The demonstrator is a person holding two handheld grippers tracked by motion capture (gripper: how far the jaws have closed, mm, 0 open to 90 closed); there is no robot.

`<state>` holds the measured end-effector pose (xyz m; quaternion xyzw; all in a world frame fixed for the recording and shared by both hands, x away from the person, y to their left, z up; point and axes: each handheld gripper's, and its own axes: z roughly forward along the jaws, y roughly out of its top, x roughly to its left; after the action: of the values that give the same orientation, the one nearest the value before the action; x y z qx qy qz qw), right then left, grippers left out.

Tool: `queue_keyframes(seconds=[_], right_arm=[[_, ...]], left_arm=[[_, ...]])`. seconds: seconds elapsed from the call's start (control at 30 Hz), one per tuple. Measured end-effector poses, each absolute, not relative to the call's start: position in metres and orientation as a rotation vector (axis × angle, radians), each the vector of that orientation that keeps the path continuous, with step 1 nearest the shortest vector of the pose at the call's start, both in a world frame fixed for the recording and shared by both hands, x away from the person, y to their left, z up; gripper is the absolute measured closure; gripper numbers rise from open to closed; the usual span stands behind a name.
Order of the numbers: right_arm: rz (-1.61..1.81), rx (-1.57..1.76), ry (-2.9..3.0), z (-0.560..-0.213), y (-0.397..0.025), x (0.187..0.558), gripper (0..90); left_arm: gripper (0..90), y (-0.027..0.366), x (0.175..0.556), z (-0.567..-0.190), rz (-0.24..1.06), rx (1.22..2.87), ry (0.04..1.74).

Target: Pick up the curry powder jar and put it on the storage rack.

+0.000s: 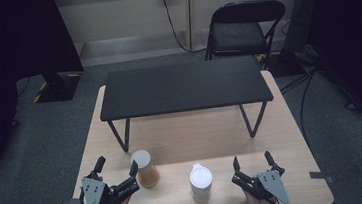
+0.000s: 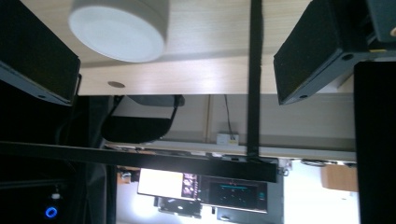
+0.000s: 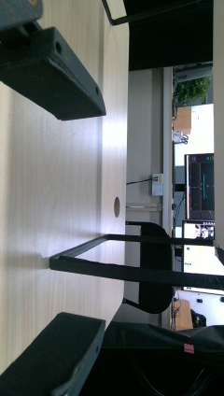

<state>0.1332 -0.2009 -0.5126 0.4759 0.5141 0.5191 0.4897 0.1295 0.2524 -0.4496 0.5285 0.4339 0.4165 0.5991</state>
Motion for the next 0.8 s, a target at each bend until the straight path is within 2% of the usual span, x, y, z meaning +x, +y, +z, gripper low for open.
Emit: queue_keyframes(seconds=[0.47, 0.67, 0.8], right_arm=[[1.261, 1.156, 1.247, -0.513, -0.201, 0.133, 0.0], [1.261, 1.157, 1.247, -0.513, -0.201, 0.133, 0.0], [1.261, 1.157, 1.247, -0.513, -0.201, 0.133, 0.0]], left_arm=[[1.5, 0.234, 0.135, -0.461, 0.941, 1.312, 0.966], [6.6, 0.228, 0.140, -0.468, 0.951, 1.350, 0.962], [13.3, 0.223, 0.146, -0.473, 0.928, 1.361, 0.985]])
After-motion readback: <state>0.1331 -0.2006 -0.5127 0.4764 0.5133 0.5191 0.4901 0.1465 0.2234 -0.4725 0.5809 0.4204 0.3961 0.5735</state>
